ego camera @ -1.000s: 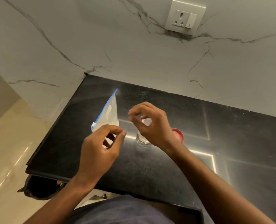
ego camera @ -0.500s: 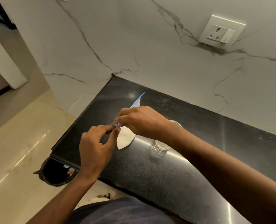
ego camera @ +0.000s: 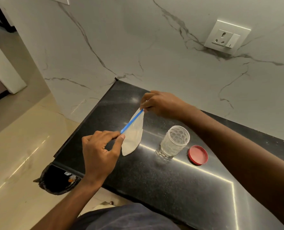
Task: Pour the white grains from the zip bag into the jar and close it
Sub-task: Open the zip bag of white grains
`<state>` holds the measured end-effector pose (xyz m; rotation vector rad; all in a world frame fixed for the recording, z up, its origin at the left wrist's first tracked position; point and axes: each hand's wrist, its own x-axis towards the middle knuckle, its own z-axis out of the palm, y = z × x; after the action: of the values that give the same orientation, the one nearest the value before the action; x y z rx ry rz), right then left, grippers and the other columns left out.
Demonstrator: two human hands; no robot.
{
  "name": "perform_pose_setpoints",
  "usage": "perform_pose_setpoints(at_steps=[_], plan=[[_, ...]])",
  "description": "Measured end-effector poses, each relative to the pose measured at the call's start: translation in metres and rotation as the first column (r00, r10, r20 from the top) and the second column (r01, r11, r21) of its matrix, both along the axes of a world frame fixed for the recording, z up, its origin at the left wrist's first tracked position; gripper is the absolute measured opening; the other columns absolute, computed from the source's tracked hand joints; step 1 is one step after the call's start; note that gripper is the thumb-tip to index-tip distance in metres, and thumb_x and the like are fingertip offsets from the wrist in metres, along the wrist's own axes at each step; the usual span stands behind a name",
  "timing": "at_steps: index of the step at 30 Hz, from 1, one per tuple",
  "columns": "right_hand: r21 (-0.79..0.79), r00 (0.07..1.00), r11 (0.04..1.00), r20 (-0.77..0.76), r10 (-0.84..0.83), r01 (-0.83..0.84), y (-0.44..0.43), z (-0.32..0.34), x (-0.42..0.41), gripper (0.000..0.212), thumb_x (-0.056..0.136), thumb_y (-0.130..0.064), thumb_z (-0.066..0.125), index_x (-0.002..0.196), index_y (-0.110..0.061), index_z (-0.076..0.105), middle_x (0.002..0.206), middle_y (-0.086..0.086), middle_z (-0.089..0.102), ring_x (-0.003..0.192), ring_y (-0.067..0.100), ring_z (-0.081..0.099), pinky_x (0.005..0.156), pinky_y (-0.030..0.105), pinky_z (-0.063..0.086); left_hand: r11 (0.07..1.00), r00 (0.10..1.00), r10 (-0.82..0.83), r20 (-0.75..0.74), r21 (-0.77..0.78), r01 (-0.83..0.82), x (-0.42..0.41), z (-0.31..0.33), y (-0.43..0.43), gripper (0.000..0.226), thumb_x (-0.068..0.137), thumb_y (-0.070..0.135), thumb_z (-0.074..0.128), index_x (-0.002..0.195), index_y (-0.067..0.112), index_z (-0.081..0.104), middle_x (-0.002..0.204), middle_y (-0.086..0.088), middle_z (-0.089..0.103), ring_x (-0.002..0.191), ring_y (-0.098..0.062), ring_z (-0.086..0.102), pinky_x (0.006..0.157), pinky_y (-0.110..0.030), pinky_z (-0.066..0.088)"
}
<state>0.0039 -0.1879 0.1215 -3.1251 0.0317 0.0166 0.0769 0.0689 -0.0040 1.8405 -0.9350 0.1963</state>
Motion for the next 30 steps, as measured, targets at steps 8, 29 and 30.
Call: perform_pose_setpoints(at_steps=[8, 29, 30], plan=[[-0.061, 0.995, 0.994, -0.012, -0.095, 0.094, -0.021, -0.004, 0.007, 0.03, 0.102, -0.021, 0.064, 0.131, -0.024, 0.072, 0.134, -0.001, 0.067, 0.119, 0.022, 0.058, 0.085, 0.038, 0.056, 1.0, 1.0, -0.014, -0.022, 0.013, 0.015, 0.001, 0.005, 0.003, 0.023, 0.09, 0.037, 0.076, 0.102, 0.019, 0.08, 0.099, 0.011, 0.077, 0.083, -0.011, 0.07, 0.074, -0.058, 0.057], [0.935, 0.535, -0.353, -0.314, -0.784, 0.032, 0.082, -0.066, -0.006, 0.017, 0.092, -0.014, 0.078, 0.106, -0.004, 0.077, 0.103, 0.011, 0.081, 0.09, 0.03, 0.081, 0.076, 0.042, 0.067, 0.865, 0.631, -0.401, -0.664, -0.047, 0.5, 0.063, 0.055, -0.07, 0.011, 0.093, 0.026, 0.077, 0.095, 0.037, 0.081, 0.089, 0.016, 0.082, 0.086, -0.006, 0.079, 0.066, -0.015, 0.061], [0.926, 0.538, -0.377, -0.326, -0.777, 0.018, 0.083, -0.067, -0.006, 0.015, 0.093, -0.015, 0.077, 0.104, -0.006, 0.078, 0.103, 0.011, 0.081, 0.091, 0.029, 0.081, 0.077, 0.042, 0.066, 0.864, 0.628, -0.404, -0.665, -0.052, 0.501, 0.064, 0.056, -0.07, 0.012, 0.093, 0.025, 0.077, 0.093, 0.037, 0.08, 0.088, 0.017, 0.082, 0.085, -0.006, 0.079, 0.066, -0.015, 0.06]])
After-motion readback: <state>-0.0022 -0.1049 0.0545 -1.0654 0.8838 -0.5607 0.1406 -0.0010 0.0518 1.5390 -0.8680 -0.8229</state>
